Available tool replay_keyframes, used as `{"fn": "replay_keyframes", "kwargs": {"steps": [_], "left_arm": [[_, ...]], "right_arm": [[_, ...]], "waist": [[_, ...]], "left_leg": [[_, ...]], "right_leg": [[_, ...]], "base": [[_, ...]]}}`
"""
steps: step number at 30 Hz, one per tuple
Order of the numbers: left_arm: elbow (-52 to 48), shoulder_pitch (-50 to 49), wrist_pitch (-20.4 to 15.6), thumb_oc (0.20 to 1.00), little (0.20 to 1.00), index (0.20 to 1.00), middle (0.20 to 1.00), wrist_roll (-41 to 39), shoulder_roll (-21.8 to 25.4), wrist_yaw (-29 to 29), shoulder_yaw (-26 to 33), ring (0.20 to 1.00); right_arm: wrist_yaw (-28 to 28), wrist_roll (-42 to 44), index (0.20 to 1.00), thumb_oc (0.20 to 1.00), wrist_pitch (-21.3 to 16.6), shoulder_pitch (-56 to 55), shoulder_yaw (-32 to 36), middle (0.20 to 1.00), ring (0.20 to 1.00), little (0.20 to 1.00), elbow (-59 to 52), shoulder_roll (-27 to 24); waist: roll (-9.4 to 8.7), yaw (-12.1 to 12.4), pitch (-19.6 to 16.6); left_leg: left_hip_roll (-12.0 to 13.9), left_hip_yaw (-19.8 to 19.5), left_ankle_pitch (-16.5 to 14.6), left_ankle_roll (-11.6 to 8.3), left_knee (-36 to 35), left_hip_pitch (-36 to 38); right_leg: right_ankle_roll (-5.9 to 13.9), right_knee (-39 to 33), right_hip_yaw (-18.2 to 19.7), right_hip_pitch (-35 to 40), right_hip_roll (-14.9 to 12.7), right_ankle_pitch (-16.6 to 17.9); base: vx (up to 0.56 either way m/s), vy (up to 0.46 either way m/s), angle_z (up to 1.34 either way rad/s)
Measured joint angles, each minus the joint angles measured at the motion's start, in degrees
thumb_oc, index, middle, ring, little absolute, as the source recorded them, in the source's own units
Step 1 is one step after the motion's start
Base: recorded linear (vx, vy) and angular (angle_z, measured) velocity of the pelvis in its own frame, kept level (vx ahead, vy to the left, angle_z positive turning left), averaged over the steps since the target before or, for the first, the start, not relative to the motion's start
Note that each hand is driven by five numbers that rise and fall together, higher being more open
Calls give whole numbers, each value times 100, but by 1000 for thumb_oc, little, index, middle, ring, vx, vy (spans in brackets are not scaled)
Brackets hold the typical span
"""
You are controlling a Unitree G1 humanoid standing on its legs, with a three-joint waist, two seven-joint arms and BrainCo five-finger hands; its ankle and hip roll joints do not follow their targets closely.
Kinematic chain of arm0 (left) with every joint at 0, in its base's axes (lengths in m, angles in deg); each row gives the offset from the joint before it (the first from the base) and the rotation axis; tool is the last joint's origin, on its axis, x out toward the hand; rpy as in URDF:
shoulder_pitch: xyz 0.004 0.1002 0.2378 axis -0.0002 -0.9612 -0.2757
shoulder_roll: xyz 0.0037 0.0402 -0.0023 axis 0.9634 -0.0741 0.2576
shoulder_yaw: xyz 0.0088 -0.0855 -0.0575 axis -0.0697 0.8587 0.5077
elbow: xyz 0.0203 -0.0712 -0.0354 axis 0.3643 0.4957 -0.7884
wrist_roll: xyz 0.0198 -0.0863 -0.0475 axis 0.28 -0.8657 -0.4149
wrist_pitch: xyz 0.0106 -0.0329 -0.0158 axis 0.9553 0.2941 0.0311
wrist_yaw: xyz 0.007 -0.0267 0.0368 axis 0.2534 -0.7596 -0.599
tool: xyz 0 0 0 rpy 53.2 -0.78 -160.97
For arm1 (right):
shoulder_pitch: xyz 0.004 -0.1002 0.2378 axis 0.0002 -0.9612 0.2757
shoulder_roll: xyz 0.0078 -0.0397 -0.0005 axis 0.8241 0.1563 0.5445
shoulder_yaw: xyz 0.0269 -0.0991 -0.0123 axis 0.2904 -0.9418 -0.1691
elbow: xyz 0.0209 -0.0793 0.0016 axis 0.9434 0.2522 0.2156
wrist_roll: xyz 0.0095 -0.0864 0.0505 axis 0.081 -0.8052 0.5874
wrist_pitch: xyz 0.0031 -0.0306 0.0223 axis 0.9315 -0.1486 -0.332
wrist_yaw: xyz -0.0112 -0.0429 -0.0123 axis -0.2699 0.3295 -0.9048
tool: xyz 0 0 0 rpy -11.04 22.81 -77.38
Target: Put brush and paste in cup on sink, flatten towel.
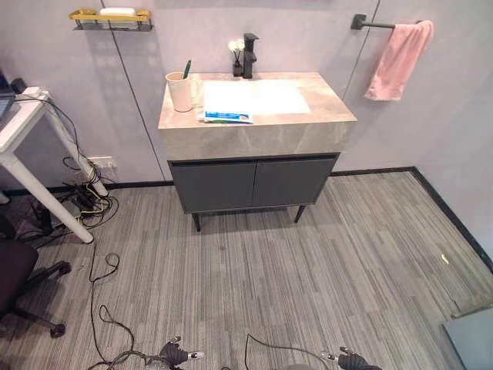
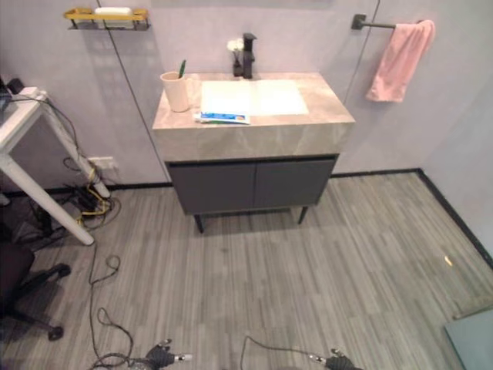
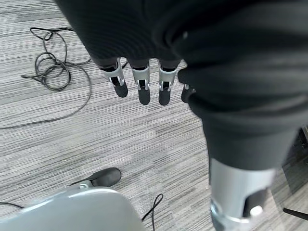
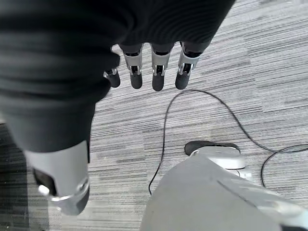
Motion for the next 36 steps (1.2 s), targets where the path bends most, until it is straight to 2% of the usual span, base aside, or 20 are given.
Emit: {"fn": "replay_keyframes", "kwargs": {"steps": [2, 3, 5, 6, 8, 10, 12, 13, 15, 17, 20, 21, 25, 27, 28, 31, 33, 34, 35, 36], "left_arm": [[7, 1, 1, 1000, 1000, 1000, 1000, 17, -7, -1, -7, 1000], [20, 6, 2, 1000, 1000, 1000, 1000, 121, -2, -1, -7, 1000], [36, 5, 3, 1000, 1000, 1000, 1000, 165, 14, -1, -9, 1000], [35, 19, 2, 1000, 1000, 1000, 1000, 168, 41, 1, -22, 1000], [45, 37, 2, 1000, 1000, 1000, 1000, 181, 40, 8, -150, 1000], [153, 39, -1, 1000, 1000, 1000, 1000, 206, 51, 8, -158, 1000], [202, 74, 5, 1000, 1000, 1000, 1000, 211, 85, 8, -161, 1000], [209, 69, 9, 1000, 1000, 1000, 1000, 211, 103, 6, -157, 1000], [223, 72, 11, 1000, 1000, 1000, 1000, 213, 161, 7, -159, 1000], [274, 57, 9, 1000, 1000, 1000, 1000, 215, 201, 9, -151, 1000], [369, 11, 10, 1000, 1000, 1000, 1000, 218, 237, 10, -107, 1000], [378, -2, 12, 1000, 1000, 1000, 1000, 218, 315, 10, -111, 1000], [359, -35, 8, 1000, 1000, 1000, 1000, 221, 106, 8, -109, 1000], [373, 8, 0, 1000, 1000, 1000, 1000, 224, 65, 8, -109, 1000], [373, 45, 1, 1000, 1000, 1000, 1000, 223, 27, 8, -118, 1000], [376, 66, -4, 1000, 1000, 1000, 1000, 221, -43, 13, -117, 1000], [384, 105, -3, 1000, 1000, 1000, 1000, 219, -25, 9, -108, 1000], [421, 118, 3, 1000, 1000, 1000, 1000, 214, -22, 13, -119, 1000], [446, 97, 9, 1000, 1000, 1000, 1000, 211, -25, 20, -118, 1000], [430, 118, -2, 1000, 1000, 1000, 1000, 210, -33, 23, -117, 1000]], "right_arm": [[2, 0, 1000, 1000, 2, -3, -6, 1000, 1000, 1000, 14, 0], [-1, -1, 1000, 1000, 4, -9, -7, 1000, 1000, 1000, 27, 1], [-1, -2, 1000, 1000, 4, 7, -8, 1000, 1000, 1000, 75, 26], [-1, -1, 1000, 1000, 5, 4, -11, 1000, 1000, 1000, 103, 63], [3, 1, 1000, 1000, 0, 79, -20, 1000, 1000, 1000, 96, 45], [-1, 0, 1000, 1000, -2, 158, -138, 1000, 1000, 1000, 79, 61], [-2, -2, 1000, 1000, -9, 183, -198, 1000, 1000, 1000, -5, 59], [0, -2, 1000, 1000, -13, 126, -235, 1000, 1000, 1000, -37, 65], [1, -2, 1000, 1000, -11, 69, -260, 1000, 1000, 1000, -91, 86], [5, -2, 1000, 1000, -11, 30, -260, 1000, 1000, 1000, -67, 91], [6, -3, 1000, 1000, -18, -93, -258, 1000, 1000, 1000, -34, 139], [9, -5, 1000, 1000, -17, -145, -243, 1000, 1000, 1000, -20, 158], [22, -116, 1000, 1000, -22, -230, -241, 1000, 1000, 1000, -145, 75], [23, -125, 1000, 1000, -34, -228, -234, 1000, 1000, 1000, -265, 41], [23, -159, 1000, 1000, -40, -271, -204, 1000, 1000, 1000, -276, 24], [7, -291, 1000, 1000, -29, -381, -148, 1000, 1000, 1000, -247, -24], [3, -343, 1000, 1000, -26, -423, -108, 1000, 1000, 1000, -245, -35], [3, -345, 1000, 1000, -24, -406, -105, 1000, 1000, 1000, -114, -47], [0, -347, 1000, 1000, -23, -399, -36, 1000, 1000, 1000, -81, -52], [-1, -355, 1000, 1000, -20, -396, 58, 1000, 1000, 1000, 4, -58]], "waist": [[8, 3, 5], [-5, 0, -10], [-55, 11, -48], [-114, -1, -83], [-104, -6, -100], [-149, 2, -152], [-192, -26, -124], [-194, -86, -127], [-279, -120, -138], [-399, -200, -139], [-593, -253, -179], [-676, -280, -183], [-275, -356, -219], [-175, -492, -171], [-114, -608, -161], [56, -657, -130], [92, -674, -118], [184, -684, -133], [145, -726, -157], [89, -750, -196]], "left_leg": [[34, -64, -4, 22, 1, 11], [35, -104, -10, 54, 2, 9], [21, -166, -28, 56, 1, 11], [-14, -246, -25, 40, -2, -18], [-11, -264, -26, 37, 1, -44], [38, -200, -19, -33, 0, 1], [72, -235, -58, 33, -10, -2], [103, -275, -74, 52, -10, -15], [110, -322, -112, 103, -10, -9], [94, -382, -171, 69, -11, 32], [-14, -575, -348, -116, -13, 217], [-57, -648, -424, -154, -23, 304], [387, -691, -645, -487, 22, 431], [521, -777, -774, -655, 107, 426], [612, -857, -818, -655, 89, 502], [731, -978, -893, -710, 116, 608], [731, -986, -922, -747, 247, 586], [732, -1003, -937, -785, 415, 514], [660, -1077, -1070, -1001, 923, 226], [483, -1196, -1202, -1420, 2275, -511]], "right_leg": [[-5, 212, -8, -62, 4, -10], [26, 419, -32, -172, -120, -75], [56, 279, -15, -147, -379, 70], [200, 155, 145, -77, -355, 167], [205, 337, 340, -219, -278, 167], [206, 258, 321, -181, -279, 162], [217, 722, 220, -507, -291, 23], [211, 531, 184, -592, -238, -120], [313, 39, 197, -823, -183, -8], [503, -735, 194, -1097, -161, 533], [607, -1485, 211, -1123, -199, 858], [470, -1583, 245, -1093, -234, 975], [387, -1674, 154, -900, 168, 1113], [305, -1552, 33, -888, 252, 1215], [290, -1415, -51, -895, 286, 1208], [50, -1037, -208, -920, 355, 944], [-4, -835, -282, -962, 326, 789], [-31, -746, -287, -964, 330, 650], [-22, -782, -302, -912, 301, 591], [-21, -933, -305, -858, 180, 583]], "base": [[37, 38, 19], [29, 22, 17], [27, 38, 19], [53, 72, 13], [72, 49, -2], [61, 11, -15], [43, 8, -1], [78, -7, 15], [133, -21, 19], [188, -32, 20], [230, -45, 29], [258, -59, 39], [357, -75, 13], [539, -122, 19], [415, -97, 32], [286, -73, 20], [362, -75, 11], [437, -123, 21], [570, -201, 41], [384, -221, 45]]}}
